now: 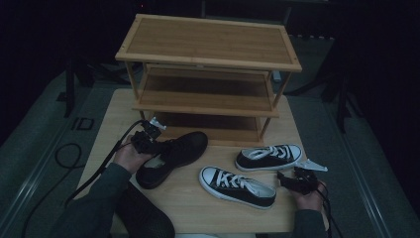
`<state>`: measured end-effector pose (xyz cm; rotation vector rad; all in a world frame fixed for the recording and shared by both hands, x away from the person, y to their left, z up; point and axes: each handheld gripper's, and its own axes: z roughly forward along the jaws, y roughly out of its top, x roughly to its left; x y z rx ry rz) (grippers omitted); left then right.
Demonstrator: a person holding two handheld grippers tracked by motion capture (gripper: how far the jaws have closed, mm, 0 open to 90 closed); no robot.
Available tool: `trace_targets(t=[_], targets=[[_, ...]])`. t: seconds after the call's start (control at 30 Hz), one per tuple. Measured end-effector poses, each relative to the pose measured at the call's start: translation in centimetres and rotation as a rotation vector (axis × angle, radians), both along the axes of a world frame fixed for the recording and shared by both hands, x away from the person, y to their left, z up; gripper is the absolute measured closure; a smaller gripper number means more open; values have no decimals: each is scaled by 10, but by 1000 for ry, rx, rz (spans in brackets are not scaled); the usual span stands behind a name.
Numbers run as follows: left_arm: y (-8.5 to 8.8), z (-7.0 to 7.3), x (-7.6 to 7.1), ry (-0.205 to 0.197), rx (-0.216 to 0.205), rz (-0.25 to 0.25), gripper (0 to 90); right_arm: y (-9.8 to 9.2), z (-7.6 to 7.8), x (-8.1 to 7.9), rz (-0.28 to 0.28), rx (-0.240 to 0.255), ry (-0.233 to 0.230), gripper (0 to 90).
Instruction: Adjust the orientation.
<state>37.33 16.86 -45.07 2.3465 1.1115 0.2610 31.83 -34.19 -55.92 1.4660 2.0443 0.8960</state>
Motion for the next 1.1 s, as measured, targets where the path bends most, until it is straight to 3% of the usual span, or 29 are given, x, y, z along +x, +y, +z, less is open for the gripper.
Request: trace_targets(t=[0.53,0.87,1.1], targets=[[1,11,24,-29,-39,96,873,0,0,0,2,0,0,235],[1,4,36,-39,-49,175,874,0,0,0,3,0,0,234],[1,-1,39,-81,-48,255,874,0,0,0,3,0,0,234]])
